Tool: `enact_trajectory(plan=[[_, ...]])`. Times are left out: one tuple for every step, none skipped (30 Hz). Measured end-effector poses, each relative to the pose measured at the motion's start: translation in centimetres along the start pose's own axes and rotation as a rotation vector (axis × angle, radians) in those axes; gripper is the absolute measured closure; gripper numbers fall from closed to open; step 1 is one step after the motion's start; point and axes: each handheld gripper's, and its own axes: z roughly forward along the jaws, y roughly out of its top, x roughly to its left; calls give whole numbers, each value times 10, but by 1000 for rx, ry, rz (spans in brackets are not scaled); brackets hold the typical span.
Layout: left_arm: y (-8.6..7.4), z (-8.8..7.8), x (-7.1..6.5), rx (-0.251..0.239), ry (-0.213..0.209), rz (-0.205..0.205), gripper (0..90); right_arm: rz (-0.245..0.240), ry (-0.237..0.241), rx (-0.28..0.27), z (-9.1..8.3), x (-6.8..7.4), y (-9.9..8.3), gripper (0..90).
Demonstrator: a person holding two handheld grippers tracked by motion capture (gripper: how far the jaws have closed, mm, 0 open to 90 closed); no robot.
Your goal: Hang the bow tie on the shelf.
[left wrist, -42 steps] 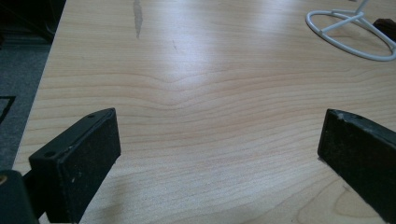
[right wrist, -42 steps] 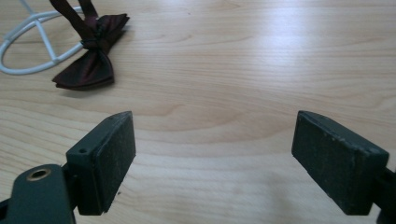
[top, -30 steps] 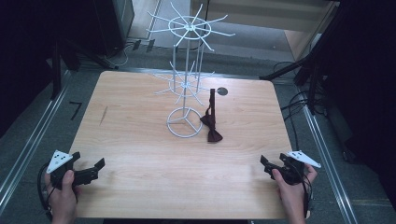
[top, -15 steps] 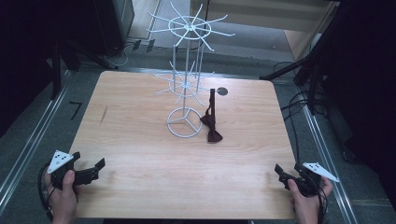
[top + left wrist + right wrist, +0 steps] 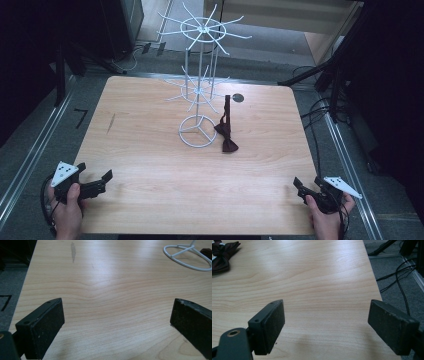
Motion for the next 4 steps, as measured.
enact_trajectory(plan=[[0,0,0,0,0,0,0,0,0,0,0,0,0,143],[0,1,-1,4,5,4,0,-14,2,7,1,1,0,144],[0,1,-1,4,5,4,0,-14,2,7,1,1,0,144],[0,1,-1,7,5,8,0,-24,2,7,1,1,0,144]])
